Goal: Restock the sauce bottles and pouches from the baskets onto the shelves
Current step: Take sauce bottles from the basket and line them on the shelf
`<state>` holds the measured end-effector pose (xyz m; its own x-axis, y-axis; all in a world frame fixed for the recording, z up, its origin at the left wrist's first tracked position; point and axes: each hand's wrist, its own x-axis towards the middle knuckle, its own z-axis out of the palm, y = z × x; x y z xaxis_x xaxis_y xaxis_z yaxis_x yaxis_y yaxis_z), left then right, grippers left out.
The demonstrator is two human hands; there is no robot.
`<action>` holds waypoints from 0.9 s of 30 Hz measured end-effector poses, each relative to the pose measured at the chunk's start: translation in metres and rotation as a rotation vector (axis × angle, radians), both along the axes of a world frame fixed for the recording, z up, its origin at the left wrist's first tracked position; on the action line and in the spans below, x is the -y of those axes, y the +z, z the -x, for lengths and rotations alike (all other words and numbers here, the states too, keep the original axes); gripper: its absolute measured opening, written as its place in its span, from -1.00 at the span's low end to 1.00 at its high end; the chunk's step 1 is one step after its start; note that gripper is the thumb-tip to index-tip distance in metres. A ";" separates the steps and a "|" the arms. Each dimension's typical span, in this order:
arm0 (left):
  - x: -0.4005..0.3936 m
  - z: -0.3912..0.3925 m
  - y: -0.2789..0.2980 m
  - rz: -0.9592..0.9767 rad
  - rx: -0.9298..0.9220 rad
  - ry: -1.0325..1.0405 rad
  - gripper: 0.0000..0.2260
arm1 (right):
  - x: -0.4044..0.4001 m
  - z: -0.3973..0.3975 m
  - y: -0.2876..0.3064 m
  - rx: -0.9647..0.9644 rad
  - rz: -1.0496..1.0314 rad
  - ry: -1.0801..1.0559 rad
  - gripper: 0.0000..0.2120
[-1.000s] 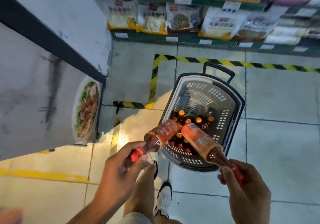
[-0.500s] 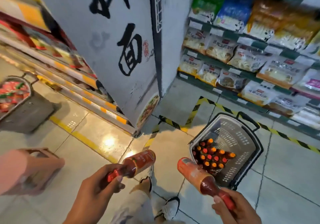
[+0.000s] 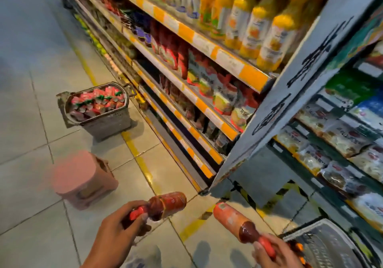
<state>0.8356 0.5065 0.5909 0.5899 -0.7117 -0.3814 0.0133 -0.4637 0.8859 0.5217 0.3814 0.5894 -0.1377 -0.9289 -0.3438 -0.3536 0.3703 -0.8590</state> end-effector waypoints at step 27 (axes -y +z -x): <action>0.213 -0.330 -0.279 0.037 -0.155 -0.239 -0.82 | 0.144 -0.369 -0.269 -0.191 0.002 -0.049 -0.84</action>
<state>1.1656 0.2936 0.3122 0.3401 -0.8388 -0.4251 0.0440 -0.4373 0.8982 0.8908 0.2373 0.3200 -0.2454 -0.9201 -0.3054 -0.4916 0.3896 -0.7788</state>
